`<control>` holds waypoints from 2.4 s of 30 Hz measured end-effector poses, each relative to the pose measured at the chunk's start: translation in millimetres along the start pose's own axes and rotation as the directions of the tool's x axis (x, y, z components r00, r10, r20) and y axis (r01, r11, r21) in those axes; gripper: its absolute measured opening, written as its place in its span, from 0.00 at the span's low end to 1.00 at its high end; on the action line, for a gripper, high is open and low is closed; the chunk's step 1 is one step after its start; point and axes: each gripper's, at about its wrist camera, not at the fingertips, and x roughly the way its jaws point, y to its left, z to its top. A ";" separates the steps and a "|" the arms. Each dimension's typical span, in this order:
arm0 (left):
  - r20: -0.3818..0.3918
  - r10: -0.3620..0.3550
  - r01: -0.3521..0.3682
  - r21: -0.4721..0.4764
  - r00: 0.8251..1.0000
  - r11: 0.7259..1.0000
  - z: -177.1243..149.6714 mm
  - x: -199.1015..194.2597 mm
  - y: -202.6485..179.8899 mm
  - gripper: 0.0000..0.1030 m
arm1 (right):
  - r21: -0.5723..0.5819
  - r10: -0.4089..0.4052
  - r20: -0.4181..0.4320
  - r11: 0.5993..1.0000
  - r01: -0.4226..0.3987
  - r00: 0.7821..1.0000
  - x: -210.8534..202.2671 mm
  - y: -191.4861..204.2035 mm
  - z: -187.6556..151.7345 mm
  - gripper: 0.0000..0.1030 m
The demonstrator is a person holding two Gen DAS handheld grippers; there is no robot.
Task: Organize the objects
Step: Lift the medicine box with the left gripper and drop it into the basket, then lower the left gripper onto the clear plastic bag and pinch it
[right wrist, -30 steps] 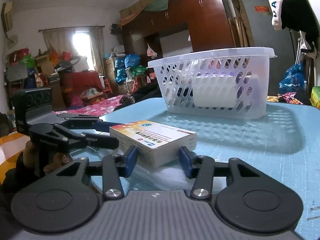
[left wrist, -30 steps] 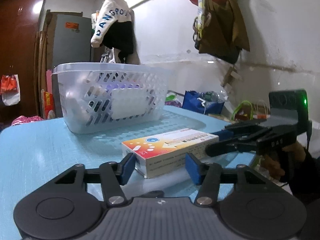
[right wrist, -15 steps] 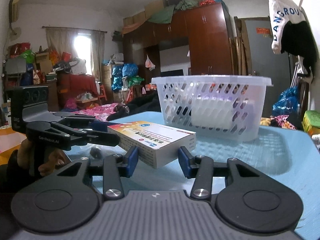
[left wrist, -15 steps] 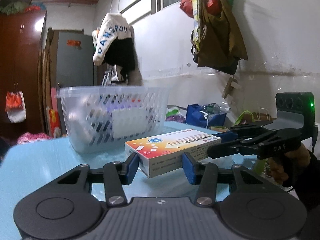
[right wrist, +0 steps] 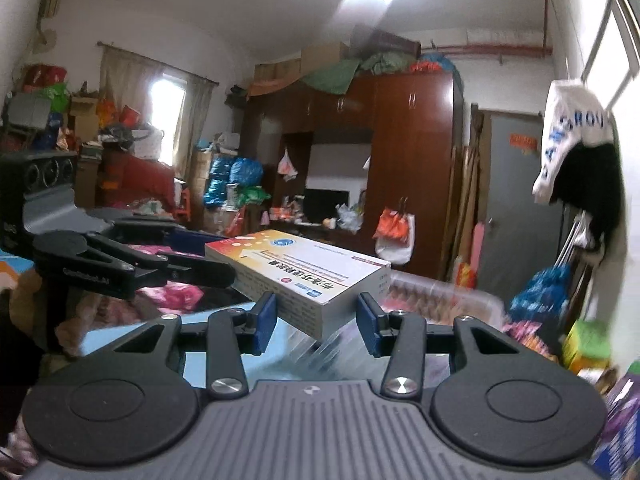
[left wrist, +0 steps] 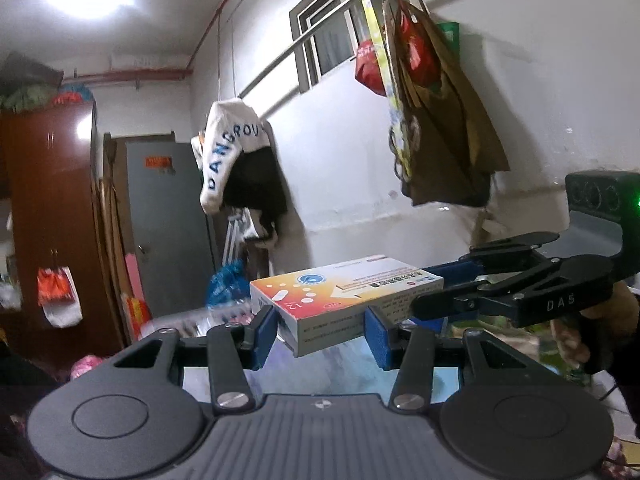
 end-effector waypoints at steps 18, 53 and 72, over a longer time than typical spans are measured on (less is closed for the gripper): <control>-0.134 0.030 -0.041 -0.081 0.991 0.996 29.5 142.8 56.1 0.50 | 0.063 -0.075 -0.118 0.995 0.083 0.990 90.9 -76.0 -4.2 0.46; -0.320 0.210 -0.290 -0.226 0.924 0.930 -116.3 -43.9 11.1 0.87 | 0.312 -0.065 -0.243 0.939 0.142 0.968 -52.5 16.3 -124.5 1.00; -0.284 0.084 -0.127 -0.137 0.955 0.982 -135.2 -32.3 -16.6 0.71 | 0.184 -0.042 -0.213 0.979 0.083 0.976 -45.7 29.0 -135.9 0.58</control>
